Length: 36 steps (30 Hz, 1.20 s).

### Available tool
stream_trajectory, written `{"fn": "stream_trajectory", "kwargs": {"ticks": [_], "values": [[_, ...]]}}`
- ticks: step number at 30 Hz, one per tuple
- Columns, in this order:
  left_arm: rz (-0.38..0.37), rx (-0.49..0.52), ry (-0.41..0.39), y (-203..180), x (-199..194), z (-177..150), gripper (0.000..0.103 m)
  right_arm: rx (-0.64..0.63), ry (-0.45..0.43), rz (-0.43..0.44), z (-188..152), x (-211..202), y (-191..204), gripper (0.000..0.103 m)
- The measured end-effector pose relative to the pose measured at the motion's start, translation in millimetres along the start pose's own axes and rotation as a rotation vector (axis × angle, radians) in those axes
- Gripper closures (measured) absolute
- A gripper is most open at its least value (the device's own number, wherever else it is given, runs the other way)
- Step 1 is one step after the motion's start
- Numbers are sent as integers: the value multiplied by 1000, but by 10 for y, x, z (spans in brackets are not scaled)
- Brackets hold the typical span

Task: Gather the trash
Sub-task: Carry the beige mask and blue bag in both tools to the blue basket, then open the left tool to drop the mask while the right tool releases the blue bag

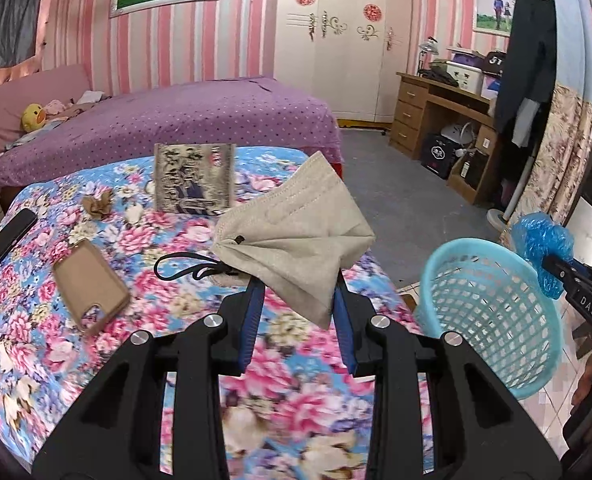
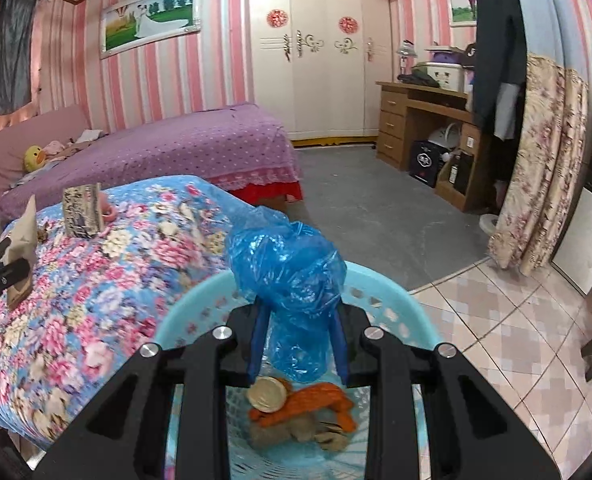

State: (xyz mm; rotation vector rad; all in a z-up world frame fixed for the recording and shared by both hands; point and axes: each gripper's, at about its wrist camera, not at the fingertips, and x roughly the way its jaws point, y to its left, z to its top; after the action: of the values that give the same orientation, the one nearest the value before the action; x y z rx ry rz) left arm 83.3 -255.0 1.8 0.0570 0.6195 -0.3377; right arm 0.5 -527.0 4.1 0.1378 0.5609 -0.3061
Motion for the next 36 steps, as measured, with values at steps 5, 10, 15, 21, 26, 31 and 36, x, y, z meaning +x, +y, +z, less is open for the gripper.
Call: {"fn": "stream_trajectory", "kwargs": {"ticks": [5, 10, 15, 21, 26, 31, 36], "values": [[-11, 9, 4, -217, 31, -25, 71, -7, 23, -20, -87, 42, -199, 75], [-44, 0, 22, -392, 116, -67, 71, 8, 18, -30, -102, 17, -353, 75], [-87, 14, 35, -603, 219, -105, 71, 1, 17, -51, -107, 34, -407, 75], [-137, 64, 48, -921, 368, -194, 70, 25, 21, -75, -122, 57, -551, 75], [-179, 120, 53, -1208, 484, -227, 70, 62, 16, -83, -116, 77, -679, 75], [-237, 150, 59, -1424, 540, -242, 58, 81, 24, -97, -121, 136, -763, 75], [-226, 164, 44, -1443, 558, -229, 25, 93, 22, -105, -119, 144, -806, 75]]}}
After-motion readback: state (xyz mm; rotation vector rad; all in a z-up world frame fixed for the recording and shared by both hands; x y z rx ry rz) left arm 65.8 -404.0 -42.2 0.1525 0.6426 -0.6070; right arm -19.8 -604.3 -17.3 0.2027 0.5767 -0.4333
